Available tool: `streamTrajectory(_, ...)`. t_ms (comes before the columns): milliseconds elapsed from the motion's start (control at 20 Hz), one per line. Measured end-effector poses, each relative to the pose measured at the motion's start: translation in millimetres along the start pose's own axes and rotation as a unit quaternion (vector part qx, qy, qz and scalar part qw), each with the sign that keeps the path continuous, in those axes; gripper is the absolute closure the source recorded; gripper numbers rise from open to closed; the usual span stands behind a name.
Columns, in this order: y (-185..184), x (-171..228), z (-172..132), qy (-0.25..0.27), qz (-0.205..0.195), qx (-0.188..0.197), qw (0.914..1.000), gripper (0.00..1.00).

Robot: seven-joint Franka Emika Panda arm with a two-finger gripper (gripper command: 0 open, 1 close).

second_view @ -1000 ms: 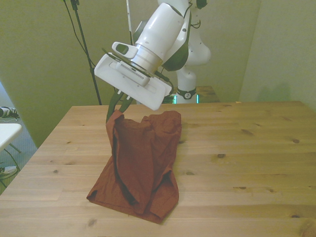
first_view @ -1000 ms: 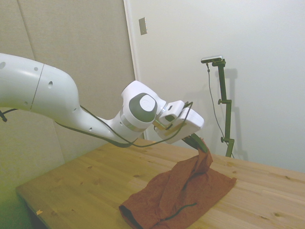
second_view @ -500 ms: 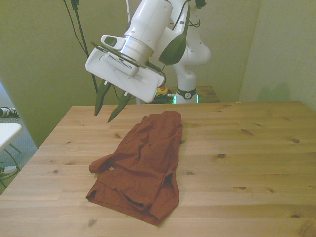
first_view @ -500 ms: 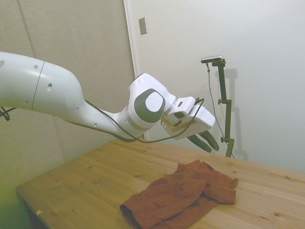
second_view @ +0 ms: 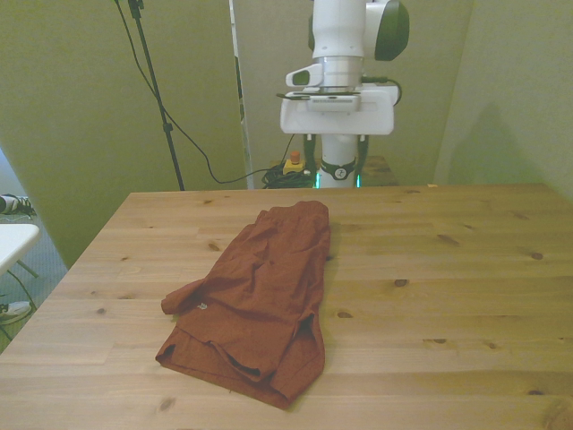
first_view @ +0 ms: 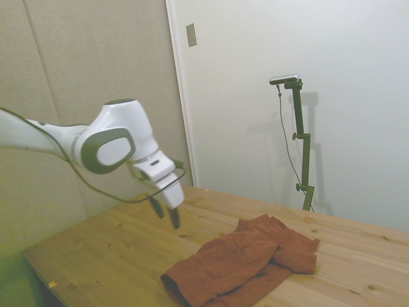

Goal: Fold the shorts

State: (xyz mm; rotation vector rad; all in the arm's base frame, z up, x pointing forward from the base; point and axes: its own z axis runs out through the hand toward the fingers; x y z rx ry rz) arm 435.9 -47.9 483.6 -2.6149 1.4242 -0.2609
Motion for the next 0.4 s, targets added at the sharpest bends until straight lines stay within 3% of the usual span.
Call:
streamTrajectory(250, 55.4, -92.0, 21.0, -0.059, -0.040, -0.027, 0.9971, 0.00)
streamTrajectory(400, 85.7, -125.2, 3.1, -0.076, -0.078, -0.054, 0.9926, 0.00)
